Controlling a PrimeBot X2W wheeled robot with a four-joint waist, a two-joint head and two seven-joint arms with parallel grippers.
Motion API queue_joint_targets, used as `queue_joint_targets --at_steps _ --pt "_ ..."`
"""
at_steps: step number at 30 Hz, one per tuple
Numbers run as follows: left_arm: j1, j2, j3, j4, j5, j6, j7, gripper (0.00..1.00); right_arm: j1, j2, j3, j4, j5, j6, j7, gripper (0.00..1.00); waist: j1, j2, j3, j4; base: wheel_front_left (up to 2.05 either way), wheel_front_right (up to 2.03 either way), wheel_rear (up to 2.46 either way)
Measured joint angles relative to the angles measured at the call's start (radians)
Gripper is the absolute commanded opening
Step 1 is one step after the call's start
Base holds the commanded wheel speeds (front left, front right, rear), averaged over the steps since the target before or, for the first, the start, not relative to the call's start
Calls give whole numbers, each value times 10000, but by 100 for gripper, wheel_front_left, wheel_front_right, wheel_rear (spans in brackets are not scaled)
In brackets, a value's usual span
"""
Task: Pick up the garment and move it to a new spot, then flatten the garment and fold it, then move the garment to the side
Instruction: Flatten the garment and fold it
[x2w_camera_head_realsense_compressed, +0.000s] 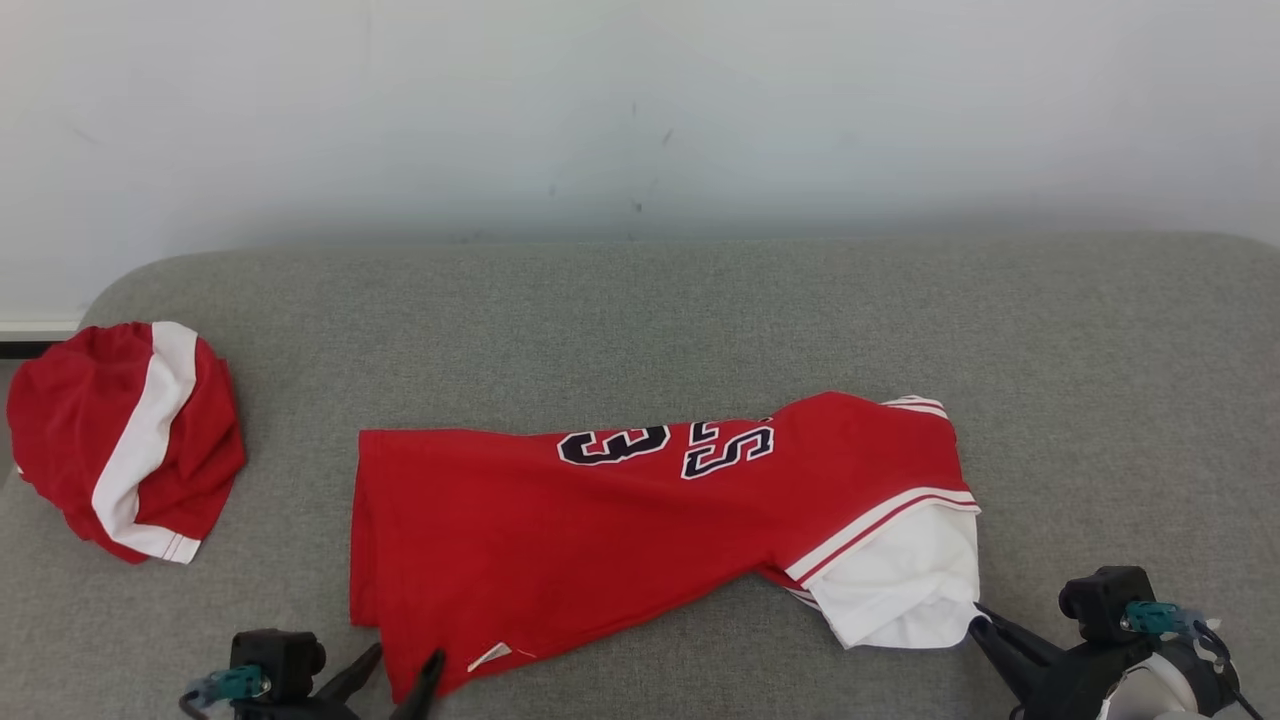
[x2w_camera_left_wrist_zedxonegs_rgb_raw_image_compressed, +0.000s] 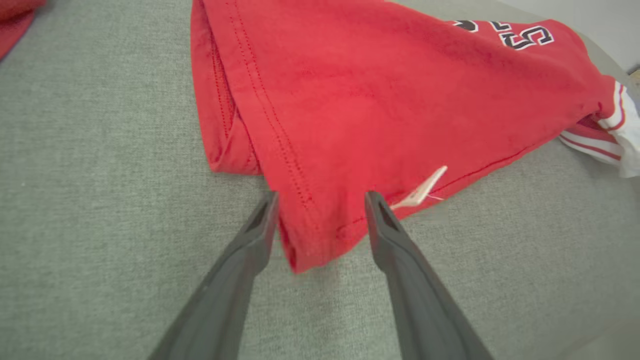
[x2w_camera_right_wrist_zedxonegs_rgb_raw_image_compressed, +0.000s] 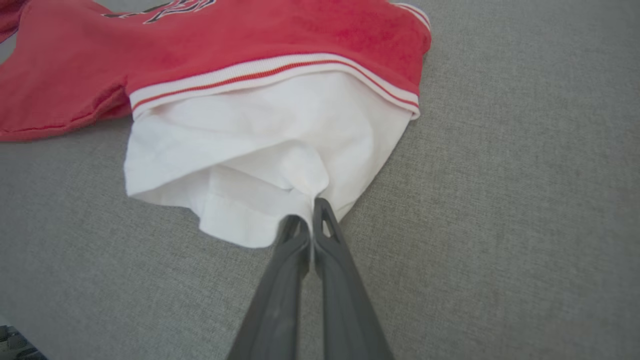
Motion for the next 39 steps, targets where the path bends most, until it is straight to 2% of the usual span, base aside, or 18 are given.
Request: queue_joint_targets --at_steps 10,23,32,34,35,36,37,38,39 --pt "117 291 0 -732 -50 90 489 100 -2 -44 8 -142 2 -31 100 0 0 0 -58 130 0 0 0" --pt "367 353 -2 -688 -257 104 1189 100 -10 -54 23 -240 2 -86 232 0 0 0 -2 58 0 0 0" --pt "280 297 96 -627 -249 180 1235 99 -96 -88 27 -293 2 -119 278 0 0 0 58 -28 0 0 0" --pt "174 290 136 -537 -249 180 1235 89 -127 -96 23 -309 2 -119 309 0 0 0 70 -38 0 0 0" --pt "140 278 180 -520 -249 180 1235 78 -129 -100 25 -314 2 -119 336 0 0 0 74 -41 0 0 0" --pt "132 259 203 -500 -249 180 1243 47 -129 -102 25 -314 2 -121 349 0 0 0 77 -43 0 0 0" --pt "133 240 197 -472 -249 180 1285 35 -129 -102 25 -318 2 -123 351 0 0 0 80 -44 0 0 0" --pt "133 217 196 -439 -249 180 1312 10 -132 -104 25 -324 2 -138 351 0 0 0 83 -46 0 0 0" --pt "133 196 194 -418 -249 180 1313 0 -137 -104 27 -334 2 -163 353 0 0 0 86 -48 0 0 0"
